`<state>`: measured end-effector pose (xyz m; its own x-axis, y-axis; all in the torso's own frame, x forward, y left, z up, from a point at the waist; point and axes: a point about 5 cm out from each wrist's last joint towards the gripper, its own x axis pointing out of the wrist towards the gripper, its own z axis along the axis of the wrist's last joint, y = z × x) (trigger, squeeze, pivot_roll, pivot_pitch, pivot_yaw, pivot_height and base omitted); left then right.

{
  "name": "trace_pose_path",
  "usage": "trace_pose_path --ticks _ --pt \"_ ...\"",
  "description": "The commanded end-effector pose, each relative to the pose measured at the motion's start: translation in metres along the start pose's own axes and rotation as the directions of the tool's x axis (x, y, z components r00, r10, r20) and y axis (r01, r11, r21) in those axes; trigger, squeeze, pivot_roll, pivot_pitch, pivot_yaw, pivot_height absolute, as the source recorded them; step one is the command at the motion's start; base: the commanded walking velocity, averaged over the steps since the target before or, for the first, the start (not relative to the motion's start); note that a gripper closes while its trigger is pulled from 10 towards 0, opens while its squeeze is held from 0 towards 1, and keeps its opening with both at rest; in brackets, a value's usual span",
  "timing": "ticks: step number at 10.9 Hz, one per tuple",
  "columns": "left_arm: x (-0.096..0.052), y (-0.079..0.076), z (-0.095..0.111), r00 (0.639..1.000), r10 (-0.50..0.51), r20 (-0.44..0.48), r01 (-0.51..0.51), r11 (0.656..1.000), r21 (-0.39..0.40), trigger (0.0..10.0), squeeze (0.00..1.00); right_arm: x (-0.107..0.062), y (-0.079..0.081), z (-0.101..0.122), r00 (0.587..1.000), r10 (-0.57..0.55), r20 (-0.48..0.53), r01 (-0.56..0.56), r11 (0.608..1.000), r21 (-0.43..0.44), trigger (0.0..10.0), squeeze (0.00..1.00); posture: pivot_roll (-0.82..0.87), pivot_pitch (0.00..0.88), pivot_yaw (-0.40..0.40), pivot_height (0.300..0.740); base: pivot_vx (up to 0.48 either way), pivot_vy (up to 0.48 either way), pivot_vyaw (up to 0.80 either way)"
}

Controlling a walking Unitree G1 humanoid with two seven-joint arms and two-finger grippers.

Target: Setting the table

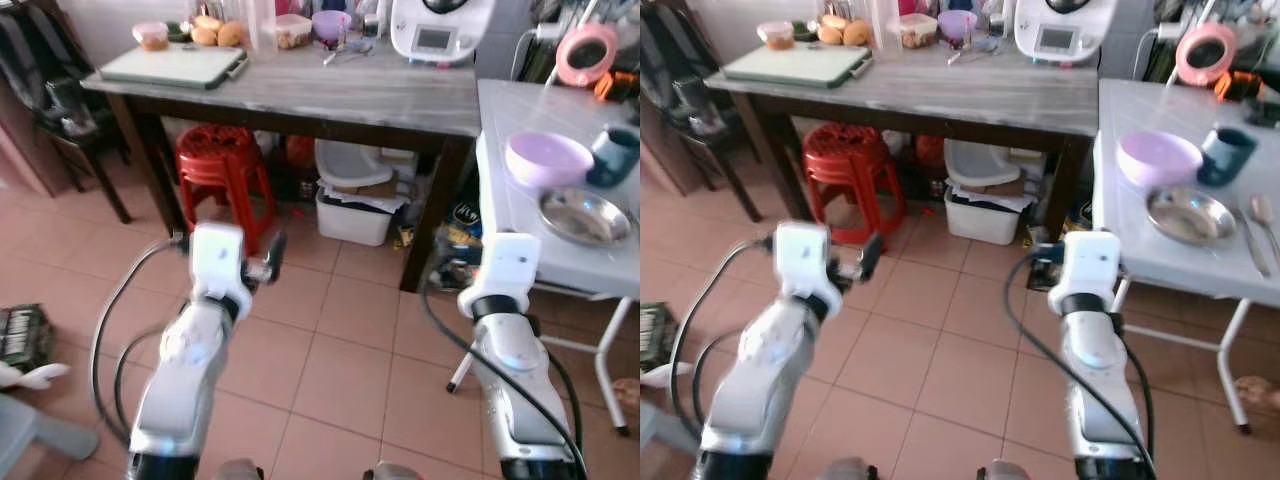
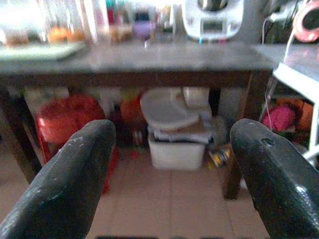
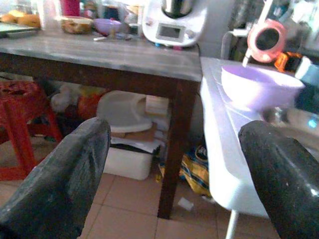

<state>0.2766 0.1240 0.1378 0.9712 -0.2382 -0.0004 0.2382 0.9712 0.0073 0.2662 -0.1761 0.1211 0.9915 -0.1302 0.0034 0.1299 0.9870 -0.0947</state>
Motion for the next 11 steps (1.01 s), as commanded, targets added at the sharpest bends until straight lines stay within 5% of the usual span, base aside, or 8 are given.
trace_pose_path --ticks 1,3,7,11 --pt "0.003 0.008 0.002 1.000 0.007 0.012 -0.007 1.000 0.012 10.0 0.00 0.005 0.006 0.008 0.999 -0.003 0.040 0.002 1.000 0.018 10.0 0.00 0.00 0.000 0.017 0.740 0.000 0.000 0.00" --pt "0.009 0.010 0.002 0.999 -0.027 0.028 0.026 1.000 0.008 10.0 0.00 0.006 0.005 0.003 0.999 -0.031 0.034 0.031 0.999 0.018 10.0 0.00 0.00 0.000 0.028 0.740 0.000 0.000 0.00" --pt "-0.007 0.011 -0.020 1.000 0.007 -0.029 -0.007 1.000 -0.003 10.0 0.00 0.005 0.009 0.006 0.997 -0.024 0.075 0.028 0.998 -0.053 10.0 0.00 -0.01 0.000 0.012 0.740 0.289 0.000 0.00" --pt "-0.012 0.001 -0.025 0.999 -0.039 -0.038 0.038 0.999 -0.029 10.0 0.00 -0.010 0.007 -0.001 0.999 0.026 0.024 -0.026 1.000 0.004 10.0 0.00 -0.02 0.000 -0.015 0.740 0.330 0.000 0.00"
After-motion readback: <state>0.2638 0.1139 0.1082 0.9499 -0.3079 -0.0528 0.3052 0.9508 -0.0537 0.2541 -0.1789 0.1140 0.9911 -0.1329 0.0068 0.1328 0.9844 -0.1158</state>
